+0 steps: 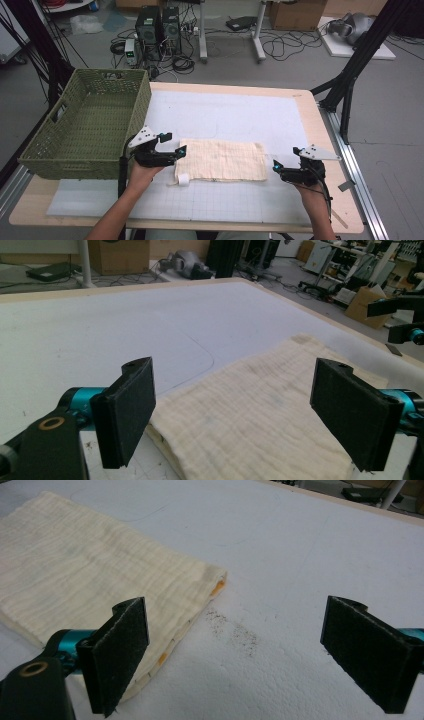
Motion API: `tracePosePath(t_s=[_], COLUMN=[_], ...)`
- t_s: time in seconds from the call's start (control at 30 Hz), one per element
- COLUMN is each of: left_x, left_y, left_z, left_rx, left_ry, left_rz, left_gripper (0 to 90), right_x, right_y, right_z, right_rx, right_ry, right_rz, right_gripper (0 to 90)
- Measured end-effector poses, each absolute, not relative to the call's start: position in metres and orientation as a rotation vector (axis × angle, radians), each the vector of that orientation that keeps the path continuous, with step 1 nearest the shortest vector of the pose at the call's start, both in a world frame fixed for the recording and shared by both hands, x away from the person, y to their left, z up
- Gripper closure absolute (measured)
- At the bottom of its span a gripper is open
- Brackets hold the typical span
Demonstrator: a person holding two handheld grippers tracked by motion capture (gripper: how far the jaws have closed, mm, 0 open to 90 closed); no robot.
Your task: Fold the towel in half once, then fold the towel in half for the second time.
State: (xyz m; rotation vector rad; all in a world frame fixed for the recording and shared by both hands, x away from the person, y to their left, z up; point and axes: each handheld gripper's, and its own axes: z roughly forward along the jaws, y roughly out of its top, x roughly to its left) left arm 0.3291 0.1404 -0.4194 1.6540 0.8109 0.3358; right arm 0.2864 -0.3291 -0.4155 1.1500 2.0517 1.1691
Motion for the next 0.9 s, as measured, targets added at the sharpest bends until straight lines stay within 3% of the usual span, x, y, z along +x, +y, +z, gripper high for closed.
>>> tracePosePath(t_s=[0.9], left_x=[0.3334], left_y=[0.1356], left_z=[-0.4232], left_rx=[1.687], left_ry=[0.856], left_rz=[0.337], left_gripper=[18.8], right_x=[0.2834], right_y=[-0.3281], right_z=[-0.4167], right_rx=[1.131], right_ry=[2.081], right_rz=[1.166], right_gripper=[11.3])
